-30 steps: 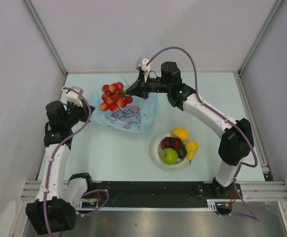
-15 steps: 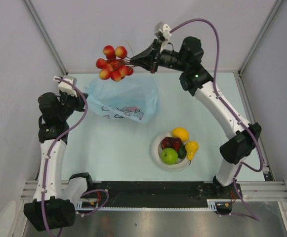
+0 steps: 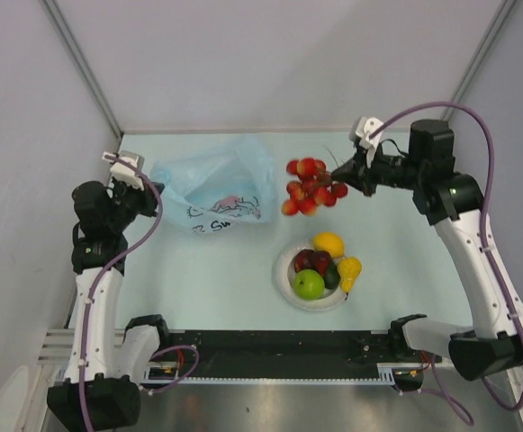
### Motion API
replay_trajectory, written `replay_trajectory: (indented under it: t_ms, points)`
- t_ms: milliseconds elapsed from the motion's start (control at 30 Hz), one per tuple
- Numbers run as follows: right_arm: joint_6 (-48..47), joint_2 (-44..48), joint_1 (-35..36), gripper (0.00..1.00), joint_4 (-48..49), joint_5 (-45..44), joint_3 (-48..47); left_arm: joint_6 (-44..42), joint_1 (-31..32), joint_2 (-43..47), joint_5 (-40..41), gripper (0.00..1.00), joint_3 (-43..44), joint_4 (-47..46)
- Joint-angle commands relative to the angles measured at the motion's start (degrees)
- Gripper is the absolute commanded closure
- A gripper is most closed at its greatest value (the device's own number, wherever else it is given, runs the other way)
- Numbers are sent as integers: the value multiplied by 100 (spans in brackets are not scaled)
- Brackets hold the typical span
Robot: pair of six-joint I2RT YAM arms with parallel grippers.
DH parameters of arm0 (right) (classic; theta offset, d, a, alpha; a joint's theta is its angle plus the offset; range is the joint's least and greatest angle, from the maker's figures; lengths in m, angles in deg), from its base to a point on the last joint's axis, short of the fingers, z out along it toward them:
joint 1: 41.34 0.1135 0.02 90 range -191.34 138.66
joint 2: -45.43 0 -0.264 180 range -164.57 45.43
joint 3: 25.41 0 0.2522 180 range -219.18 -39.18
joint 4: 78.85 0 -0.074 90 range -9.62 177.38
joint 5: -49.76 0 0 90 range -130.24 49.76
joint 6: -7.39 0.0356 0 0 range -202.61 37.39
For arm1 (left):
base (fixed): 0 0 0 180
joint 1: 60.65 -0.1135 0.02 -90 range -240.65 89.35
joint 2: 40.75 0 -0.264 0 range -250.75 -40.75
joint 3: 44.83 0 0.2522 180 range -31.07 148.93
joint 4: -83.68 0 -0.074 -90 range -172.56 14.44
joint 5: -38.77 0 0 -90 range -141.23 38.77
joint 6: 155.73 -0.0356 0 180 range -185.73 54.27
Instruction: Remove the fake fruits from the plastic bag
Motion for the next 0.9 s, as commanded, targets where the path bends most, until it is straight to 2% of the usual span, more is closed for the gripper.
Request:
replay_trajectory:
  t_ms: [0, 33, 133, 233, 333, 433, 667, 867]
  points:
    - [-635, 567, 31, 100, -1156, 161, 322, 499, -4, -293, -447, 83, 49, -250]
    - [-600, 594, 48, 100, -1235, 179, 375, 516, -4, -425, -447, 75, 93, -259]
    - [-257, 717, 198, 100, -1324, 109, 621, 525, -4, -610, -447, 65, 251, -277]
    - [94, 840, 592, 100, -1306, -128, 963, 552, -4, -672, -473, 61, 269, -338]
    - [375, 858, 1373, 100, -1289, -715, 1306, 552, -13, -698, -517, 60, 234, -382]
    - [743, 806, 1849, 100, -1123, -1165, 1543, 691, -4, -611, -535, 59, 155, -435]
    - [1272, 419, 2017, 100, -613, -1534, 1579, 806, -4, -233, -535, 56, -283, -584]
    - [957, 59, 2429, 100, -857, -2280, 1352, 780, -13, 127, -509, 53, -530, -514]
